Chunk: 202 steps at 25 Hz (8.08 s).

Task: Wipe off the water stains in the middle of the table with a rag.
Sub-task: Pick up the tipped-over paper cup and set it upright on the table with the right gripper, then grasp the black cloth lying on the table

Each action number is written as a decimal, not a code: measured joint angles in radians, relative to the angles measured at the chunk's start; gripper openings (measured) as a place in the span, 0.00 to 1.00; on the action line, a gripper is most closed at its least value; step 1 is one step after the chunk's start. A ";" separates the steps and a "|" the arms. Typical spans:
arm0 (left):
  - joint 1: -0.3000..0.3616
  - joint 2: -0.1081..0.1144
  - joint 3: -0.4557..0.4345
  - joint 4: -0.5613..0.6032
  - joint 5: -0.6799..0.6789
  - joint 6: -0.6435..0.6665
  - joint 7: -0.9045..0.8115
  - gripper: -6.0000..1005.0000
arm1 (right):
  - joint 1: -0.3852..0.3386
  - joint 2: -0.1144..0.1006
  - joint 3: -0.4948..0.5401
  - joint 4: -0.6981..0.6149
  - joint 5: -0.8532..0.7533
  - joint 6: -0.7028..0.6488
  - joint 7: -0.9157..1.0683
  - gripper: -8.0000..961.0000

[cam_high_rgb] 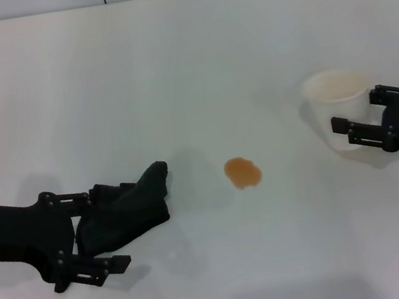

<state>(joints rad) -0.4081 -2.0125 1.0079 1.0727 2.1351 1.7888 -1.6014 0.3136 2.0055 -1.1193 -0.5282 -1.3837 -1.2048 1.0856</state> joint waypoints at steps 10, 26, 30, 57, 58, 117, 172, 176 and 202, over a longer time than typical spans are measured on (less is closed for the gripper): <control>-0.009 0.000 0.000 0.003 0.000 0.006 -0.004 0.88 | -0.013 -0.001 0.015 0.034 -0.005 0.003 -0.002 0.85; -0.009 0.000 0.000 0.007 0.000 0.017 -0.008 0.88 | -0.038 -0.004 0.012 0.035 -0.027 -0.028 0.025 0.90; -0.009 0.000 0.000 0.007 0.000 0.017 -0.008 0.88 | -0.038 -0.006 0.015 0.035 -0.035 -0.023 0.032 0.90; -0.014 0.000 -0.004 0.008 0.000 0.015 -0.007 0.88 | -0.121 -0.019 0.046 -0.019 -0.076 -0.090 0.096 0.90; -0.014 0.000 -0.004 0.008 -0.001 0.015 -0.007 0.88 | -0.127 -0.017 0.047 -0.023 -0.077 -0.094 0.096 0.90; -0.053 -0.017 -0.063 0.006 0.008 -0.093 -0.038 0.88 | -0.093 0.001 -0.023 -0.765 -0.350 -0.286 0.494 0.90; -0.107 -0.061 -0.054 -0.157 0.201 -0.247 -0.054 0.87 | -0.086 0.004 -0.125 -0.769 -0.340 -0.249 0.555 0.90; -0.106 -0.063 -0.058 -0.157 0.198 -0.249 -0.049 0.87 | -0.090 0.004 -0.125 -0.769 -0.340 -0.253 0.563 0.90; -0.139 -0.063 -0.053 -0.234 0.194 -0.328 -0.060 0.40 | -0.089 0.003 -0.125 -0.771 -0.337 -0.257 0.574 0.89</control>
<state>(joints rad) -0.5467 -2.0752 0.9544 0.8385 2.3296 1.4611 -1.6611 0.2248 2.0080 -1.2441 -1.2994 -1.7210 -1.4619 1.6596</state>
